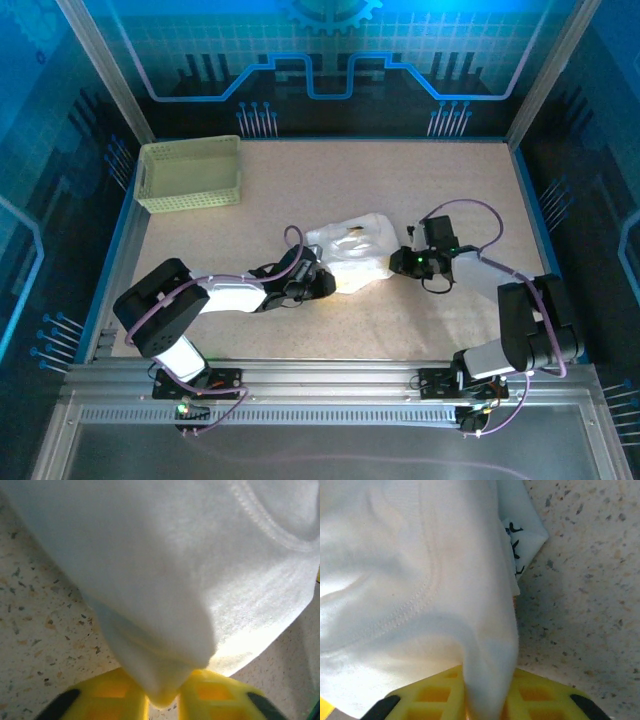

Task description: Fold the inside-out t-shirt

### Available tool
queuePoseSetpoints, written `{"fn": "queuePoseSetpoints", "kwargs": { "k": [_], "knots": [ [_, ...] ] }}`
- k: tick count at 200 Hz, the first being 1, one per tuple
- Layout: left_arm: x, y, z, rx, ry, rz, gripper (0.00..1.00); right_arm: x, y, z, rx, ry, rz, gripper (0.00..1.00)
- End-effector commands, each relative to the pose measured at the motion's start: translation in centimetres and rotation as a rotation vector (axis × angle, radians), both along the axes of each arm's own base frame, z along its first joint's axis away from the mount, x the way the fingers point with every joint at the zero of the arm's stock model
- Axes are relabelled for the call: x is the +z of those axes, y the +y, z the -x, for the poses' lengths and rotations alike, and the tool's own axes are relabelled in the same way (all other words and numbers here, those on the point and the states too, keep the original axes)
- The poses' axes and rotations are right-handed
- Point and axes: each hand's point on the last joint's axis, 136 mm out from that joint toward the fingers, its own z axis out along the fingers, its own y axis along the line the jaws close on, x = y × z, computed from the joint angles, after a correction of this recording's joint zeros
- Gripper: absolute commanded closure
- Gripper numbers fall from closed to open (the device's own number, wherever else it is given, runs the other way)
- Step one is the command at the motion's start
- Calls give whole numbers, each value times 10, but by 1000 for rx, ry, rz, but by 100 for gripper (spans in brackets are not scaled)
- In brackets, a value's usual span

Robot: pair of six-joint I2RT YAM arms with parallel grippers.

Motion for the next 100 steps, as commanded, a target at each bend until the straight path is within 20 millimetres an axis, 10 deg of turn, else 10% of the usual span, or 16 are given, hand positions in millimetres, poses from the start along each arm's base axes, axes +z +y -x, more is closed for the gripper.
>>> {"fn": "queuePoseSetpoints", "kwargs": {
  "k": [1, 73, 100],
  "knots": [
    [1, 7, 5, -23, -18, -46, 93, 5, -16, -1, -49, -2, 104, 88],
    [-22, 39, 35, -35, 14, -112, 100, 6, -38, 20, -97, 38, 209, 100],
    [-29, 42, 44, -46, 40, -111, 87, 3, -32, 25, -82, 52, 183, 92]
  ]
}}
